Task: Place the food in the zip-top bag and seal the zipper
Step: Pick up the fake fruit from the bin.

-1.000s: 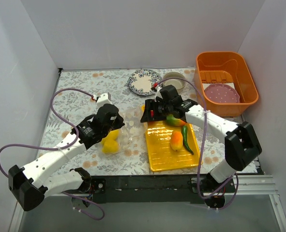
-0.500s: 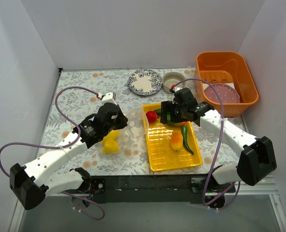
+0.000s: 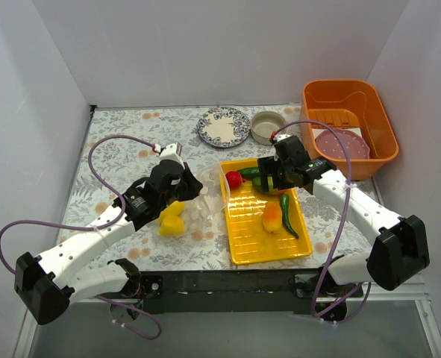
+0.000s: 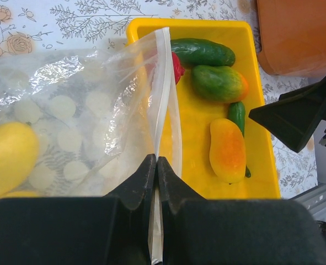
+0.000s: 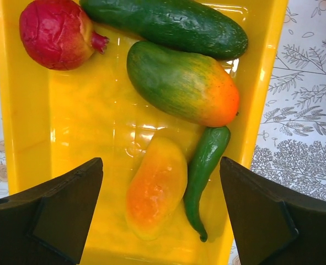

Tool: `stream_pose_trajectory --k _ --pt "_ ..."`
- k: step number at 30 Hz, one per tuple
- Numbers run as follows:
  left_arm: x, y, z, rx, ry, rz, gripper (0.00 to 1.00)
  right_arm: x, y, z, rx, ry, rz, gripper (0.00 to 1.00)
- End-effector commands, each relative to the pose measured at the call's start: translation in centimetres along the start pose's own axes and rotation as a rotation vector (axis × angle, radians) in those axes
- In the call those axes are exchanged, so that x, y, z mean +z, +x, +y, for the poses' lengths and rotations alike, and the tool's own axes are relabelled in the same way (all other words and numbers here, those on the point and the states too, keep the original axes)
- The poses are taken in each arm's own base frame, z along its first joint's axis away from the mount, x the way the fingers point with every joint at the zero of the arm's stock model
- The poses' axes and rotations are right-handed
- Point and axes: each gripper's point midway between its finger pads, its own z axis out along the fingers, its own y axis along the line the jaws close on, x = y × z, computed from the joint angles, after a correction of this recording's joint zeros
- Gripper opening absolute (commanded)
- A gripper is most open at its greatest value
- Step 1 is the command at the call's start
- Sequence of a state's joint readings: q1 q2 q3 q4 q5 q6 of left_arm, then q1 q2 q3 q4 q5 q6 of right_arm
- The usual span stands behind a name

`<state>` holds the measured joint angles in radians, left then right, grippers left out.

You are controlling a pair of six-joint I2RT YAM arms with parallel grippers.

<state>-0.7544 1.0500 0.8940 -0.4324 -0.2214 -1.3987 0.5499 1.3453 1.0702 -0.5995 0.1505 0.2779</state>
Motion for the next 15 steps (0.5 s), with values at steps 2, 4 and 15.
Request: stream_pose_trajectory --k 2,4,15 --pt "-0.7 -0.5 -0.4 0.022 0.038 -0.021 0.0 -0.4 -1.9 -0.6 -0.014 0.02 -0.087 0.95" --pt "-0.7 -0.4 -0.2 0.035 0.04 -0.023 0.0 -0.3 -1.8 0.3 -0.073 -0.041 -0.083 0.94" --pt "-1.9 -0.4 -0.4 0.07 0.082 -0.029 0.0 1.7 -0.9 -0.3 -0.18 -0.015 0.013 0.96"
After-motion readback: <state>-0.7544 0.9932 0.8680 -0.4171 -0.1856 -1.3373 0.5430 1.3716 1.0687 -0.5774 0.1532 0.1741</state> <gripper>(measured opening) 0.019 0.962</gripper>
